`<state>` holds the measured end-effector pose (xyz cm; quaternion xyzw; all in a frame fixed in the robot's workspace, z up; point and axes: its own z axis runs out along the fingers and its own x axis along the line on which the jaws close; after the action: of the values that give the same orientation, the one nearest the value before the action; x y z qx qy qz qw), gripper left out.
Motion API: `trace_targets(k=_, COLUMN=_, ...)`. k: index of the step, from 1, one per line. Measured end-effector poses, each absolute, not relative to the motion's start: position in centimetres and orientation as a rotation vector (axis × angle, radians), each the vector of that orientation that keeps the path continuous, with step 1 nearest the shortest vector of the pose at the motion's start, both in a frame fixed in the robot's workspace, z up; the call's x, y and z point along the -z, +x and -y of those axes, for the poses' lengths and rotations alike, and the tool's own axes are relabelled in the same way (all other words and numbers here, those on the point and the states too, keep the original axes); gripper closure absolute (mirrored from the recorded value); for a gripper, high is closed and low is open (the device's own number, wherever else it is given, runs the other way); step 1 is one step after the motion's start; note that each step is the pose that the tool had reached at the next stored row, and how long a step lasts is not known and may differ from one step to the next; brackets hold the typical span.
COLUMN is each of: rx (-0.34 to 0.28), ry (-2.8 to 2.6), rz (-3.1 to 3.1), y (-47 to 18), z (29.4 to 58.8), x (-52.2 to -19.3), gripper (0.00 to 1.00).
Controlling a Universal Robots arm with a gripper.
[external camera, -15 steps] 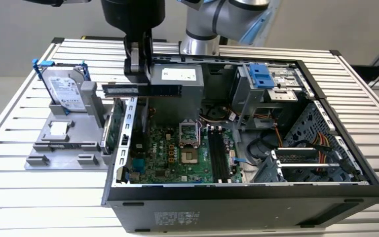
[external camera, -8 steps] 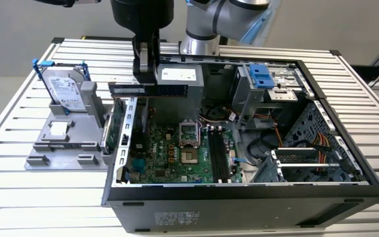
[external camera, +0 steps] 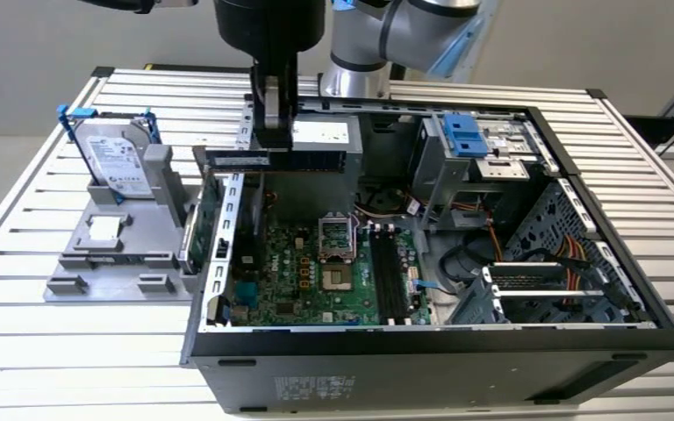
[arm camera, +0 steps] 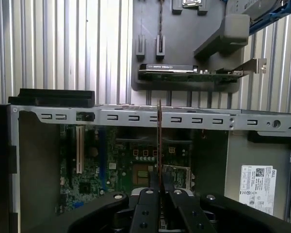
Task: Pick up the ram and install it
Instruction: 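Pick up the ram and move it above insertion slot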
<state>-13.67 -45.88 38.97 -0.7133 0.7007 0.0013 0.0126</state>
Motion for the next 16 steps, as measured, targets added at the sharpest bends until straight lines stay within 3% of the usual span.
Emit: trace_targets(k=16, rx=-0.004, ry=-2.223, rz=-2.184, y=-11.2, z=45.9, x=-39.0, gripper=1.00)
